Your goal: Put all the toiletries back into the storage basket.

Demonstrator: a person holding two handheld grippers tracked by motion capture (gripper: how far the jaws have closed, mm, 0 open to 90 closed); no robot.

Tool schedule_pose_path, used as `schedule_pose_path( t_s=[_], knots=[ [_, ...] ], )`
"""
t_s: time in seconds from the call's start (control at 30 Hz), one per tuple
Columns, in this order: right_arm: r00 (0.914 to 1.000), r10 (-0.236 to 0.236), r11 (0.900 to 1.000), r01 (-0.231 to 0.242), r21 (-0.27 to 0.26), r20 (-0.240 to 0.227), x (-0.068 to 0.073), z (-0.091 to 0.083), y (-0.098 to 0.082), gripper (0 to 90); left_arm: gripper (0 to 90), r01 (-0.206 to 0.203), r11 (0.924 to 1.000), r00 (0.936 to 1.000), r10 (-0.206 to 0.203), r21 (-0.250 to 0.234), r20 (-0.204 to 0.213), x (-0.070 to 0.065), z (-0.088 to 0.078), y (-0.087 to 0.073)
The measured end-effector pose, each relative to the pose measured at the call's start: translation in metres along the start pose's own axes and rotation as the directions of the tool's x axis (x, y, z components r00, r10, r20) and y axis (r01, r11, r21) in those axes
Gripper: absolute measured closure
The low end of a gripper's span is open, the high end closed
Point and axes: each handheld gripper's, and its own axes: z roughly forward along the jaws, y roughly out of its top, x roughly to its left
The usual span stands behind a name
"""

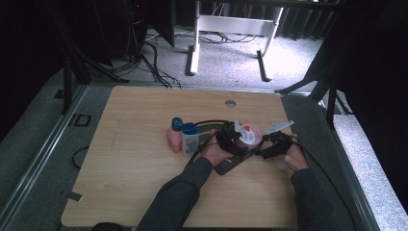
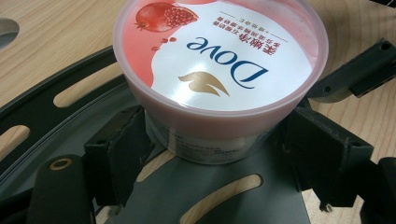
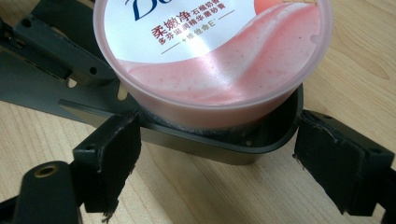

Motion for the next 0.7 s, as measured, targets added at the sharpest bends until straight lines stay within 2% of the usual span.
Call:
schedule_pose_path(
  t_s=[0.2, 0.27, 0.37, 0.47, 0.6, 0.7],
  knots=[
    [1.0, 0.001, 1.0, -0.001, -0.004, 0.006, 0.001, -0.001, -0.001, 16.8, 23.5, 0.005, 1.0, 1.0, -0.005, 0.008, 0.004, 0.001, -0.002, 0.0],
    [0.9998, 0.004, 1.0, -0.003, -0.01, 0.019, 0.002, -0.002, -0.002, 18.4, 26.2, 0.032, 0.9993, 0.9994, -0.033, 0.019, 0.009, 0.002, -0.004, -0.001],
    [0.9994, 0.005, 1.0, -0.005, -0.013, 0.034, 0.008, -0.005, -0.006, 18.5, 30.5, 0.011, 0.9995, 0.9999, -0.011, 0.029, -0.012, -0.001, -0.01, -0.001],
    [0.9991, 0.012, 1.0, -0.011, -0.025, 0.04, 0.015, -0.008, -0.012, 21.2, 32.0, 0.027, 0.9996, 0.9996, -0.027, 0.013, -0.005, -0.001, -0.016, -0.002],
    [0.9981, 0.017, 0.999, -0.015, -0.045, 0.059, 0.024, -0.012, -0.02, 22.4, 33.5, 0.071, 0.9975, 0.997, -0.07, -0.006, 0.033, 0.0, -0.024, -0.005],
    [0.9969, 0.019, 0.998, -0.014, -0.066, 0.076, 0.033, -0.015, -0.026, 23.0, 34.5, 0.073, 0.9972, 0.9963, -0.073, -0.017, 0.045, 0.0, -0.03, -0.008]
  ],
)
